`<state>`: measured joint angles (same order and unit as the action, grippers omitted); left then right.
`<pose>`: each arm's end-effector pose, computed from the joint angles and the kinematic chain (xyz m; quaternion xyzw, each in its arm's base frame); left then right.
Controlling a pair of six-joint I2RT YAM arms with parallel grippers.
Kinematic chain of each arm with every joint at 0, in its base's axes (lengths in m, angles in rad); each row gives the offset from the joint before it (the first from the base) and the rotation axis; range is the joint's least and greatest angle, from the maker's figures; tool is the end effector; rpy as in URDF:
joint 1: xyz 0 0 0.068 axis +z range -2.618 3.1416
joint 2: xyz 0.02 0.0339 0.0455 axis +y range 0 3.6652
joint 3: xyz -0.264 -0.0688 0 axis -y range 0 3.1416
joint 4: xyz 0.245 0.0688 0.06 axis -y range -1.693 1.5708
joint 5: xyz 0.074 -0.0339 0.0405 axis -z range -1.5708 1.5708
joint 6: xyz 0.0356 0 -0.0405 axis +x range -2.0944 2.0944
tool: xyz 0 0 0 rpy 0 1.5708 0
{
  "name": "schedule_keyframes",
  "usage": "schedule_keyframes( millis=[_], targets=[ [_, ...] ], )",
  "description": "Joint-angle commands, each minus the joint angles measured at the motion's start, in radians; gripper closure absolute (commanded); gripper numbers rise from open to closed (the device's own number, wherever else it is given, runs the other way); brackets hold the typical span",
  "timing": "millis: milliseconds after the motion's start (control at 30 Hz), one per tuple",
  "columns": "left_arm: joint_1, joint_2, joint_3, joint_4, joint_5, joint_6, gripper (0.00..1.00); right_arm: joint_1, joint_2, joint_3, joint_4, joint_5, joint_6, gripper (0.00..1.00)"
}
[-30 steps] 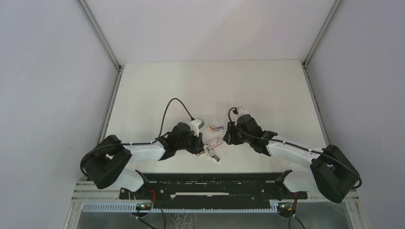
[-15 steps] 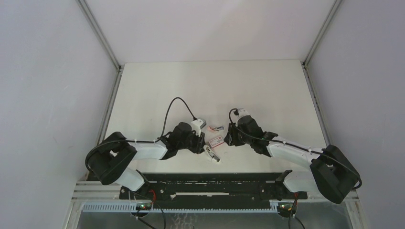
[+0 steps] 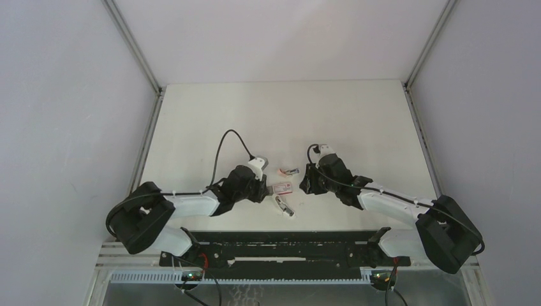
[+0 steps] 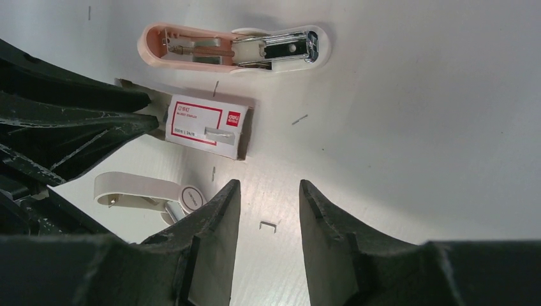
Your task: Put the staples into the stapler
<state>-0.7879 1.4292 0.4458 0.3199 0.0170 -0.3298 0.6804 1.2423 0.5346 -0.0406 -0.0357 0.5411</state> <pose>0.1793 -0.1811 0.1367 0.2077 0.8745 -0.2388 0.3675 0.1860 0.1522 0.1751 -0.0709 0.9138 0.2426 0.3180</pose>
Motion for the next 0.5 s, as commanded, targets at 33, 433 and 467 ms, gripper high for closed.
schedule_keyframes(
  millis=[33, 433, 467],
  targets=[
    [0.022, -0.057, -0.059, -0.016, -0.075, -0.023, 0.68, -0.007, -0.032, -0.004, 0.039, -0.007, 0.013, 0.62],
    [0.022, -0.144, -0.037, 0.025, 0.095, 0.021, 0.64, -0.01, -0.033, -0.007, 0.044, -0.013, 0.015, 0.62],
    [0.022, -0.145, -0.032, 0.024, 0.103, 0.029, 0.63, -0.009, -0.033, -0.008, 0.045, -0.013, 0.016, 0.62]
  ],
)
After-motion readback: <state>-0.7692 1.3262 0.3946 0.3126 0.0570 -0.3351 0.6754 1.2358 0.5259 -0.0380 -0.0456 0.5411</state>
